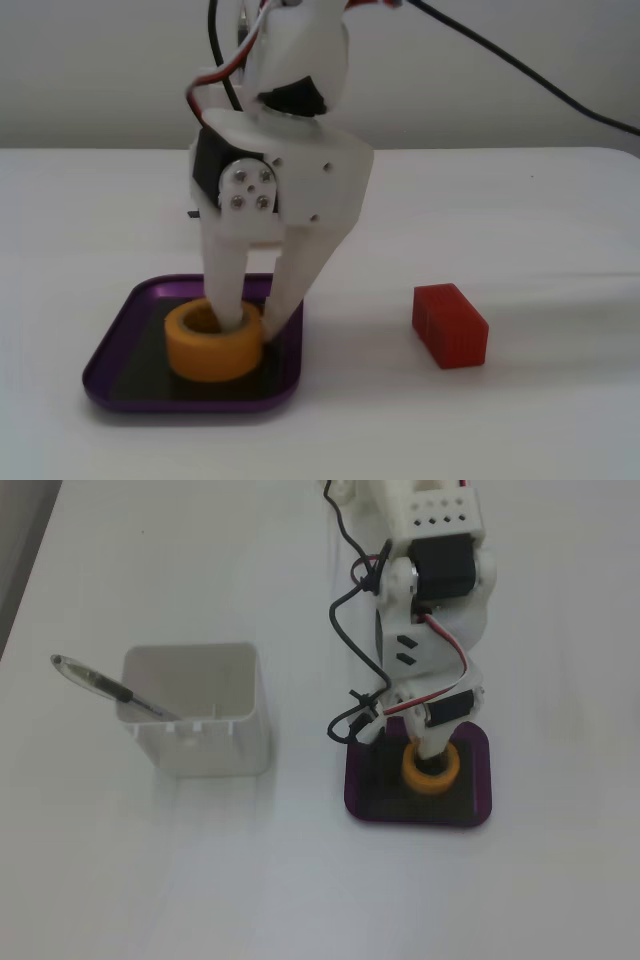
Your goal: Remove the yellow tape from the box.
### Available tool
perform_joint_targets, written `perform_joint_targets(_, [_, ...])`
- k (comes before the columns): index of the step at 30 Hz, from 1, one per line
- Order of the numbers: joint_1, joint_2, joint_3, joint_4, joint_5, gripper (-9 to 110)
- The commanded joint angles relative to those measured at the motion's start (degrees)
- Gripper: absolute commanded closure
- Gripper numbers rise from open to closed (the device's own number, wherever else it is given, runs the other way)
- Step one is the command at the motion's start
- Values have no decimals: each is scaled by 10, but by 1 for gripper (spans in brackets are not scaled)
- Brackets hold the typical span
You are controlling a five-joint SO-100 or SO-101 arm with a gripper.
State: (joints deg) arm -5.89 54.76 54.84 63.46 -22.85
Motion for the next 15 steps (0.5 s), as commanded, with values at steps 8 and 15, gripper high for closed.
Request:
perform_joint_targets(8, [-4, 83, -156, 105, 4, 102])
perform_joint_targets(15, [-4, 168, -283, 271, 4, 102])
